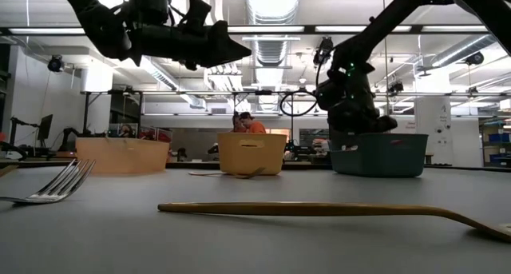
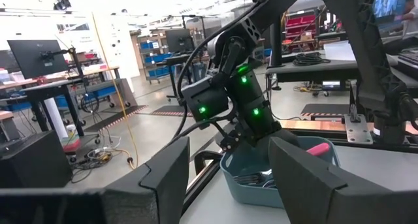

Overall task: Sort silverware by color (type)
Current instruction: Put the red fork into the blue bin, then put the orange fork into the yellow bin

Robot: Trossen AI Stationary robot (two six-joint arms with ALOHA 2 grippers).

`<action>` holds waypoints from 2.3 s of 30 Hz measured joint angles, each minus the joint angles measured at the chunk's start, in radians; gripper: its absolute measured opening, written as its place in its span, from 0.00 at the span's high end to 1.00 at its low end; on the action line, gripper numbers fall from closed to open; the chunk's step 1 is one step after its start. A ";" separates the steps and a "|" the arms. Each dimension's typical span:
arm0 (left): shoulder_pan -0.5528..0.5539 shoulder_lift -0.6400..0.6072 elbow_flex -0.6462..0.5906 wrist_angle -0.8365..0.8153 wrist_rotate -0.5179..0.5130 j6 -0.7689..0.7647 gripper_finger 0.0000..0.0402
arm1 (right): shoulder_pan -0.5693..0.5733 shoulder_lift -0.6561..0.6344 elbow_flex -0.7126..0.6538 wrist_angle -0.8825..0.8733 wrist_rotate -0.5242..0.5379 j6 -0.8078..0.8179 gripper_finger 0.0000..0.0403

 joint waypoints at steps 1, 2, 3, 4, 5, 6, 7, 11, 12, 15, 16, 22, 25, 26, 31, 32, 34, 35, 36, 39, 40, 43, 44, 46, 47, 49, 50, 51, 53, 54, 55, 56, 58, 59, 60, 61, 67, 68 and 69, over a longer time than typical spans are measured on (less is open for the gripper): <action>0.000 0.000 0.000 0.000 0.000 0.000 0.53 | 0.000 0.000 -0.004 0.006 0.000 -0.003 0.93; 0.000 0.000 0.000 0.000 0.000 0.000 0.53 | 0.000 0.000 -0.006 0.013 0.000 -0.004 0.93; 0.000 0.000 0.000 0.000 0.000 0.000 0.53 | 0.000 0.000 -0.008 0.021 0.000 -0.006 0.93; 0.000 0.000 0.000 0.000 0.000 0.000 0.53 | 0.000 0.000 -0.008 0.031 0.000 -0.007 0.93; 0.000 0.000 0.000 0.000 0.000 0.000 0.53 | 0.000 0.000 -0.009 0.042 0.000 -0.007 0.93; 0.000 0.000 0.000 0.000 0.000 0.000 0.53 | 0.000 0.000 -0.010 0.048 0.000 -0.008 0.93; 0.000 0.000 0.000 0.000 0.000 0.000 0.53 | 0.000 0.000 -0.012 0.050 0.000 -0.009 0.93; 0.000 0.000 0.000 -0.001 0.000 0.000 0.53 | 0.000 0.000 -0.025 0.063 0.000 -0.017 0.93; 0.000 0.000 0.000 -0.001 0.000 0.000 0.53 | 0.000 0.000 -0.031 0.069 0.000 -0.018 0.93; 0.000 0.000 0.000 0.000 0.000 0.000 0.53 | 0.000 0.000 -0.053 0.074 0.000 -0.025 0.93; 0.000 0.000 0.000 -0.001 0.000 0.000 0.53 | 0.000 0.000 -0.059 0.082 0.000 -0.025 0.93; 0.000 0.000 0.000 -0.001 0.000 0.000 0.53 | 0.000 0.000 -0.069 0.118 0.005 -0.032 0.93; 0.000 0.000 0.000 -0.001 0.000 0.000 0.53 | 0.000 0.000 -0.069 0.122 0.007 -0.033 0.90; 0.000 0.000 0.000 -0.001 0.000 0.000 0.53 | 0.000 0.000 -0.069 0.122 0.007 -0.031 0.89; 0.000 0.000 0.000 -0.002 0.000 0.000 0.53 | 0.000 0.000 -0.069 0.122 0.006 -0.028 0.78; 0.000 0.000 0.000 -0.002 0.000 0.000 0.53 | 0.000 0.000 -0.069 0.122 0.006 -0.025 0.76; 0.000 0.000 0.000 -0.002 0.000 0.000 0.53 | 0.000 -0.002 -0.069 0.121 0.007 -0.025 0.73; 0.000 0.000 0.000 -0.002 0.000 0.000 0.53 | 0.000 -0.005 -0.069 0.121 0.008 -0.025 0.72; 0.000 0.000 0.000 -0.002 0.000 0.000 0.53 | 0.000 -0.009 -0.069 0.120 0.008 -0.025 0.71; 0.000 0.000 0.000 -0.003 0.000 0.000 0.53 | 0.000 -0.029 -0.069 0.117 0.010 -0.024 0.68; 0.000 0.000 0.000 -0.003 0.000 0.000 0.53 | 0.000 -0.040 -0.069 0.117 0.010 -0.022 0.68; 0.000 0.000 -0.001 -0.003 0.000 0.000 0.53 | 0.002 -0.077 -0.069 0.117 0.009 -0.012 0.68; 0.000 0.000 -0.001 -0.003 0.000 0.000 0.53 | 0.003 -0.091 -0.069 0.117 0.009 -0.008 0.68; 0.000 0.000 0.000 -0.003 0.000 -0.001 0.53 | 0.008 -0.123 -0.069 0.118 0.008 -0.006 0.69; 0.000 0.000 0.000 -0.003 0.000 -0.004 0.53 | 0.012 -0.140 -0.069 0.119 0.009 -0.006 0.70; -0.002 -0.001 0.000 -0.003 0.000 -0.010 0.53 | 0.023 -0.174 -0.069 0.125 0.008 -0.006 0.70; -0.002 -0.004 0.000 -0.007 0.000 -0.013 0.53 | 0.031 -0.192 -0.069 0.132 0.009 -0.006 0.71; -0.002 -0.008 0.000 -0.018 0.000 -0.019 0.53 | 0.041 -0.209 -0.069 0.144 0.009 -0.006 0.71; -0.002 -0.026 0.000 -0.062 0.001 -0.032 0.53 | 0.067 -0.246 -0.070 0.173 0.009 -0.007 0.72; -0.002 -0.038 0.000 -0.095 0.001 -0.040 0.53 | 0.081 -0.266 -0.073 0.196 0.009 -0.007 0.72; -0.003 -0.049 0.000 -0.129 0.002 -0.048 0.53 | 0.097 -0.285 -0.079 0.222 0.009 -0.007 0.73; -0.004 -0.063 0.000 -0.168 0.002 -0.056 0.53 | 0.114 -0.306 -0.089 0.254 0.008 -0.007 0.73; -0.007 -0.092 0.000 -0.246 0.002 -0.066 0.53 | 0.148 -0.350 -0.116 0.319 0.008 -0.008 0.74; -0.010 -0.110 0.000 -0.289 0.002 -0.069 0.53 | 0.166 -0.373 -0.132 0.350 0.008 -0.007 0.75; -0.013 -0.126 0.000 -0.332 0.004 -0.070 0.53 | 0.183 -0.394 -0.146 0.380 0.008 -0.007 0.75; -0.015 -0.142 0.000 -0.376 0.004 -0.070 0.53 | 0.200 -0.416 -0.161 0.408 0.008 -0.007 0.76; -0.026 -0.231 0.001 -0.611 0.004 -0.070 0.53 | 0.310 -0.548 -0.289 0.649 0.008 -0.007 0.78; -0.028 -0.242 0.001 -0.648 0.004 -0.072 0.53 | 0.328 -0.570 -0.320 0.707 0.008 -0.007 0.79; -0.031 -0.251 0.001 -0.679 0.004 -0.073 0.53 | 0.346 -0.592 -0.354 0.768 0.008 -0.007 0.79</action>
